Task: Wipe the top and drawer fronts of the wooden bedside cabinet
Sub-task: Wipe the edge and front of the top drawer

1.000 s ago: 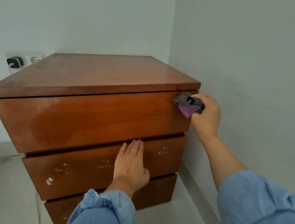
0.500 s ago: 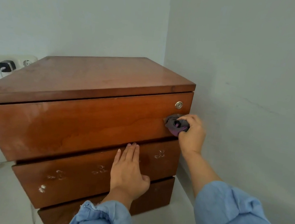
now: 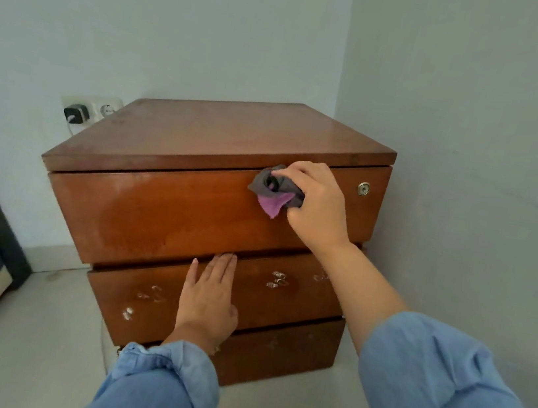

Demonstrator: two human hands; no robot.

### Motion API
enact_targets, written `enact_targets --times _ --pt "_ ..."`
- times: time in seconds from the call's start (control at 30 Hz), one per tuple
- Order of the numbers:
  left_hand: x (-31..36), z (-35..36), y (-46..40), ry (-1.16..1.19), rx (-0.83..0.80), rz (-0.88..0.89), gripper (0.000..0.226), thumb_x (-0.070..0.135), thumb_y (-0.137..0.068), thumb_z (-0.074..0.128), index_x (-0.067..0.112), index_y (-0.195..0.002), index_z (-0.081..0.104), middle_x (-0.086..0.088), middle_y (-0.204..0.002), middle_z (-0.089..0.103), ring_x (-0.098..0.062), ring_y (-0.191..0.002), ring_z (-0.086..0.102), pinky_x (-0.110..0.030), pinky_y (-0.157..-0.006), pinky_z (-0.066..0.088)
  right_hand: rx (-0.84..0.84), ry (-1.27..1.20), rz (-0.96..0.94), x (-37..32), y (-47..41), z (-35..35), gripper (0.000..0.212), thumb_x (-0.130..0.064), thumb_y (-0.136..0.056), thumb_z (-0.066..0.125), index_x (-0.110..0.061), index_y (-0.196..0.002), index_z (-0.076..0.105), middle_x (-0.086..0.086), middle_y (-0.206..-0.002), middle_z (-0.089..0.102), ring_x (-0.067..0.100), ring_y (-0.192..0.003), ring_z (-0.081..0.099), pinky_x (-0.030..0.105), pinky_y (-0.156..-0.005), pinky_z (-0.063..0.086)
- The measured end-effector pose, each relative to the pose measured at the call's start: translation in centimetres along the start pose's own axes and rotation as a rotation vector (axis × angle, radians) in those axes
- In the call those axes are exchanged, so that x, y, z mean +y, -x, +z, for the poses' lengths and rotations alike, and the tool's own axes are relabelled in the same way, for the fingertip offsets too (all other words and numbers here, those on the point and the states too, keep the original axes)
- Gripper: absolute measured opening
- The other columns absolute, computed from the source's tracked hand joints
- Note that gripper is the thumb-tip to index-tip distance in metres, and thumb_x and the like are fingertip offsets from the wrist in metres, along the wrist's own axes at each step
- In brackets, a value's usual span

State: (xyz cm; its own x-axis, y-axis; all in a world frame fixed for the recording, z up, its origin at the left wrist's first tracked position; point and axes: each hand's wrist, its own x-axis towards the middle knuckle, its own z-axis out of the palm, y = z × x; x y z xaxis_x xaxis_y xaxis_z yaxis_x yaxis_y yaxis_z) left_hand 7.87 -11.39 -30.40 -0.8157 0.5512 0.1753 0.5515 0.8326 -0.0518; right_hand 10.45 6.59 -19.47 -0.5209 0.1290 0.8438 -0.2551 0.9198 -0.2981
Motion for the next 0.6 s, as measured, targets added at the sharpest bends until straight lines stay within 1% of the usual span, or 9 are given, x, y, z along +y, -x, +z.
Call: enact_targets --times 0.13,0.2,0.27,0.3,0.37,0.43,0.5,0.53,0.6 --pt "-0.2 0.7 0.2 0.036 -0.002 -0.014 0.088 0.036 -0.087 0.046 0.017 -0.153 -0.009 0.002 -0.162 -0.006 -0.014 -0.148 -0.009 -0.047 -0.120 -0.004 0.019 0.060 0.009 0.6 2.2 2.3 0.037 0.006 -0.069 0.068 -0.009 -0.102 0.071 0.007 -0.105 0.067 0.024 -0.105 0.058 0.029 -0.085 0.051" --pt "-0.1 0.9 0.2 0.061 -0.017 -0.023 0.091 0.038 -0.085 0.047 0.017 -0.153 -0.010 0.003 -0.162 -0.009 -0.014 -0.148 -0.012 -0.048 -0.120 -0.005 -0.095 0.109 0.003 1.0 4.3 3.3 0.037 0.008 -0.067 0.069 -0.009 -0.100 0.071 0.008 -0.104 0.068 0.026 -0.105 0.059 0.034 -0.085 0.052" --pt "-0.1 0.9 0.2 0.068 -0.034 -0.018 0.091 0.039 -0.085 0.047 0.018 -0.153 -0.010 0.003 -0.162 -0.009 -0.014 -0.148 -0.013 -0.049 -0.119 -0.005 -0.279 0.154 0.016 1.5 6.5 3.5 0.040 0.012 -0.064 0.068 -0.007 -0.099 0.072 0.010 -0.104 0.068 0.029 -0.102 0.059 0.042 -0.082 0.054" --pt "-0.2 0.8 0.2 0.065 -0.039 -0.016 0.090 0.038 -0.086 0.047 0.018 -0.153 -0.010 0.003 -0.162 -0.008 -0.014 -0.148 -0.012 -0.050 -0.119 -0.005 -0.373 0.160 0.052 1.8 7.4 3.3 0.042 0.013 -0.065 0.065 -0.008 -0.101 0.071 0.009 -0.105 0.068 0.029 -0.101 0.057 0.044 -0.082 0.054" --pt "-0.6 0.6 0.4 0.057 -0.038 -0.019 0.087 0.036 -0.087 0.045 0.018 -0.153 -0.009 0.003 -0.162 -0.007 -0.014 -0.148 -0.011 -0.050 -0.119 -0.005 -0.489 0.131 0.172 2.3 9.0 2.8 0.048 0.013 -0.070 0.059 -0.015 -0.108 0.068 0.003 -0.109 0.065 0.024 -0.103 0.054 0.040 -0.083 0.051" --pt "-1.1 0.4 0.7 0.048 -0.026 -0.043 0.084 0.035 -0.089 0.044 0.016 -0.153 -0.007 0.002 -0.162 -0.006 -0.014 -0.148 -0.010 -0.050 -0.119 -0.005 -0.539 0.076 0.295 2.3 10.0 2.3 0.056 0.009 -0.072 0.058 -0.023 -0.117 0.057 -0.002 -0.114 0.060 0.020 -0.106 0.053 0.034 -0.082 0.050" --pt "-1.6 0.4 1.1 0.046 -0.019 -0.074 0.084 0.035 -0.090 0.045 0.016 -0.153 -0.007 0.002 -0.162 -0.006 -0.015 -0.148 -0.011 -0.050 -0.119 -0.004 -0.609 0.022 0.359 1.6 10.6 2.1 0.063 0.005 -0.073 0.059 -0.028 -0.124 0.045 -0.003 -0.124 0.053 0.019 -0.108 0.055 0.031 -0.075 0.049" --pt "-1.9 0.4 1.3 0.047 -0.018 -0.090 0.085 0.035 -0.090 0.045 0.015 -0.153 -0.008 0.001 -0.162 -0.007 -0.015 -0.148 -0.012 -0.051 -0.119 -0.003 -0.672 0.008 0.372 1.0 10.7 2.1 0.068 0.005 -0.074 0.059 -0.029 -0.130 0.039 -0.003 -0.133 0.047 0.019 -0.108 0.055 0.030 -0.071 0.048" --pt "-2.2 0.5 1.7 0.043 -0.009 -0.124 0.085 0.036 -0.090 0.045 0.015 -0.152 -0.009 0.001 -0.162 -0.008 -0.016 -0.148 -0.013 -0.052 -0.119 -0.003 -0.809 -0.003 0.385 0.1 10.9 2.6 0.083 0.007 -0.075 0.057 -0.031 -0.142 0.026 -0.008 -0.153 0.024 0.018 -0.110 0.056 0.025 -0.068 0.047"
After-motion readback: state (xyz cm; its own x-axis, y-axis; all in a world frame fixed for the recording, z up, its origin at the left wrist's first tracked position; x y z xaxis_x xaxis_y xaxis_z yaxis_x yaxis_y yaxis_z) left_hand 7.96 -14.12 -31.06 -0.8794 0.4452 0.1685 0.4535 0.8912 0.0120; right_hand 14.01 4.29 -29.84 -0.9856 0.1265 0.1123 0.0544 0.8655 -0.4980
